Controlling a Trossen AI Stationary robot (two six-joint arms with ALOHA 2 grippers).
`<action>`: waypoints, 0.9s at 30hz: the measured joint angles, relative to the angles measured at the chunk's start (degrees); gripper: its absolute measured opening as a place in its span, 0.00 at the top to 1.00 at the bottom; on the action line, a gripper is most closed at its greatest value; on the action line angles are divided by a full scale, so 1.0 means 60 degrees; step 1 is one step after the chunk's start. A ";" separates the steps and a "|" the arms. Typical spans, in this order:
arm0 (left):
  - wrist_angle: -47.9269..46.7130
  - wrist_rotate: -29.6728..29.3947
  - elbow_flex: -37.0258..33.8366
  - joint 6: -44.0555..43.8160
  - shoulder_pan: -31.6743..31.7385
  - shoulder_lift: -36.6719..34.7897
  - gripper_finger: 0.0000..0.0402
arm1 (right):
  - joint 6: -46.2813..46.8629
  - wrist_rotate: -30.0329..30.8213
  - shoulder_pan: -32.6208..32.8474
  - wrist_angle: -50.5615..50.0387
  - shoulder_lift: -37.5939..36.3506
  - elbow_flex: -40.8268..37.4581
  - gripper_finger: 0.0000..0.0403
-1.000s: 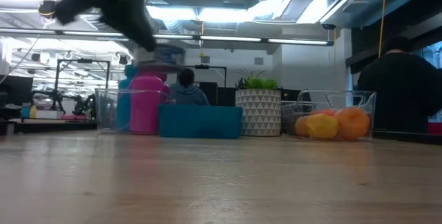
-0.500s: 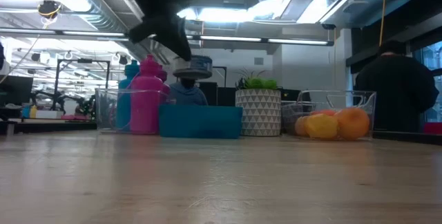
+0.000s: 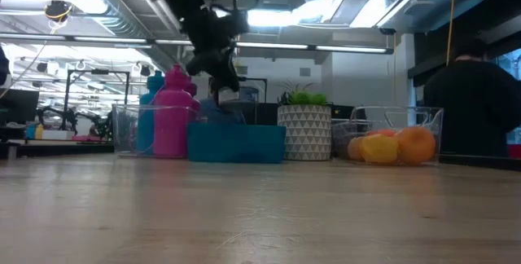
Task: Pick & Place Food Item
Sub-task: Put the blue tuna can into the blue bin
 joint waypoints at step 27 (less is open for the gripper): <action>0.1701 0.1280 0.0007 0.0763 0.1766 0.1753 1.00 | 0.0503 0.1882 0.0213 -0.3561 -0.1515 0.0000 0.18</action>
